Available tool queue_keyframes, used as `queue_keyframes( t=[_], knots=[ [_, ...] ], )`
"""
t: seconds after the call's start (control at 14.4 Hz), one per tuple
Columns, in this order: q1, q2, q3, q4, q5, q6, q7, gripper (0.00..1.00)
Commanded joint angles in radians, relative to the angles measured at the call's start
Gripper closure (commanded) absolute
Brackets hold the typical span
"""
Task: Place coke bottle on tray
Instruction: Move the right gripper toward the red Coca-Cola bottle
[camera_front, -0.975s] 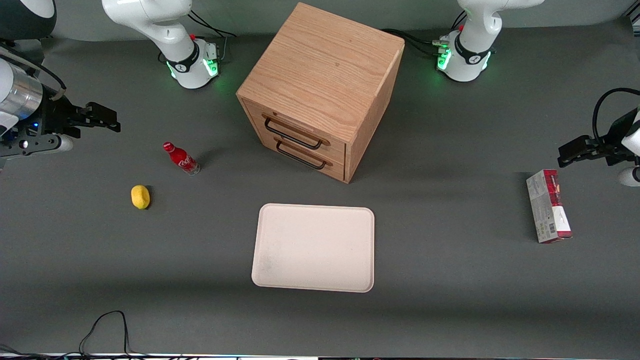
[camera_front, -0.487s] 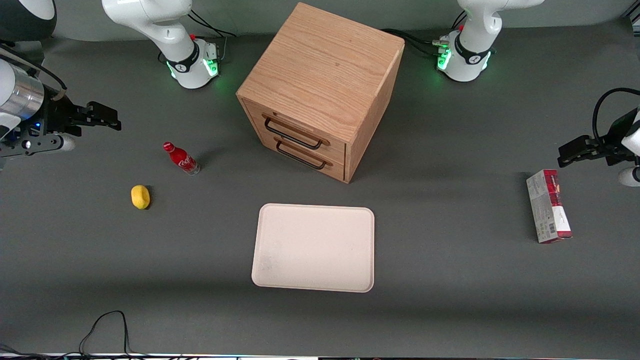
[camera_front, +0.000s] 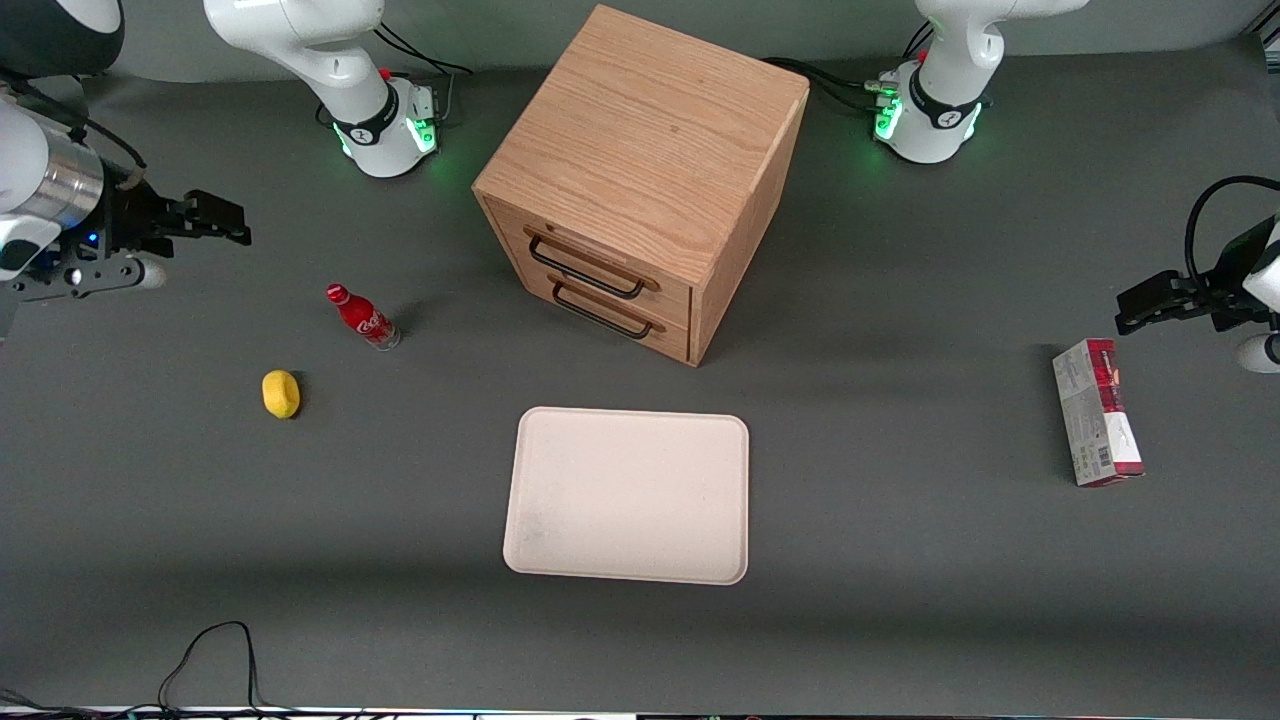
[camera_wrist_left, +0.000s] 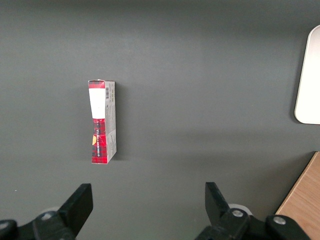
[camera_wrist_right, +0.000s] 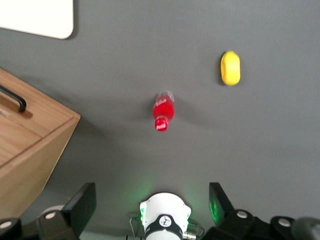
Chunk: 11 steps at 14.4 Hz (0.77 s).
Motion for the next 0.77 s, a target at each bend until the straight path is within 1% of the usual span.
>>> queue_keyframes(
  t=[0.0, 0.07, 0.49, 0.7],
  knots=[
    [0.014, -0.206, -0.009, -0.241, 0.008, 0.083, -0.007, 0.00],
    [0.014, -0.223, -0.009, -0.269, 0.005, 0.093, -0.007, 0.00],
    [0.013, -0.224, -0.006, -0.286, 0.004, 0.107, -0.006, 0.00],
    [0.014, -0.230, -0.006, -0.372, 0.004, 0.199, -0.006, 0.00]
  ],
)
